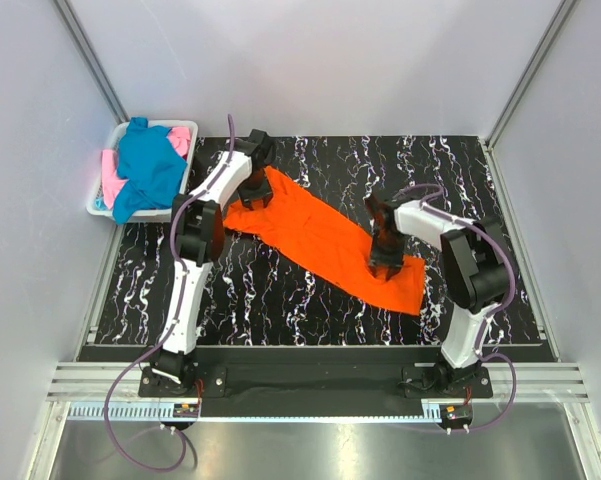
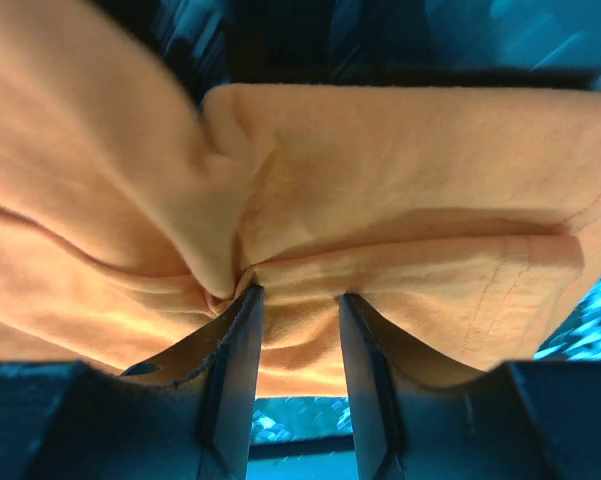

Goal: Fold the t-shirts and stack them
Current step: Fold the tshirt

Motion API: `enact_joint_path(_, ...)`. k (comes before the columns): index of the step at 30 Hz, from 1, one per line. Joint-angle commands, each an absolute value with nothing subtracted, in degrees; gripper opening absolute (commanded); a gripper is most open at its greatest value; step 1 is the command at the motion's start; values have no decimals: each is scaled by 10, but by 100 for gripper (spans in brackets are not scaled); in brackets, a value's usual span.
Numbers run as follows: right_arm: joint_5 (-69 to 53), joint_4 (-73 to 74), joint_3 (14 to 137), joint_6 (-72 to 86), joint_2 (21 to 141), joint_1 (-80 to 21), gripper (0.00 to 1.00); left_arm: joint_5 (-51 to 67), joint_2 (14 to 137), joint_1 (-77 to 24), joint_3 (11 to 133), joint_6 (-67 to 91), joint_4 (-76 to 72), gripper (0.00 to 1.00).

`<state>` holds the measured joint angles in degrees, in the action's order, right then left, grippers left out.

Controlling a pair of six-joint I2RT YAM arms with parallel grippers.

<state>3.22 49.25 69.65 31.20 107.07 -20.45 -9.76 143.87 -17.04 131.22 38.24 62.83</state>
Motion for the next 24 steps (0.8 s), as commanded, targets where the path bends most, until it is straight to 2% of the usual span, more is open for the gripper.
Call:
enact_joint_path(1, 8, 504, 674, 373, 1043, -269, 43, -40, 1471, -159, 1325, 366, 568, 48)
enact_joint_path(8, 14, 505, 680, 452, 1033, -372, 42, 45, 1476, -149, 1347, 353, 485, 51)
enact_joint_path(14, 71, 530, 700, 490, 1001, -381, 42, 71, 1451, -145, 1336, 335, 427, 51)
enact_joint_path(20, 121, 586, 776, 478, 965, -381, 42, 108, 1336, -143, 1244, 321, 331, 51)
enact_joint_path(24, 145, 594, 821, 456, 963, -381, 48, 101, 1260, -143, 1200, 319, 317, 51)
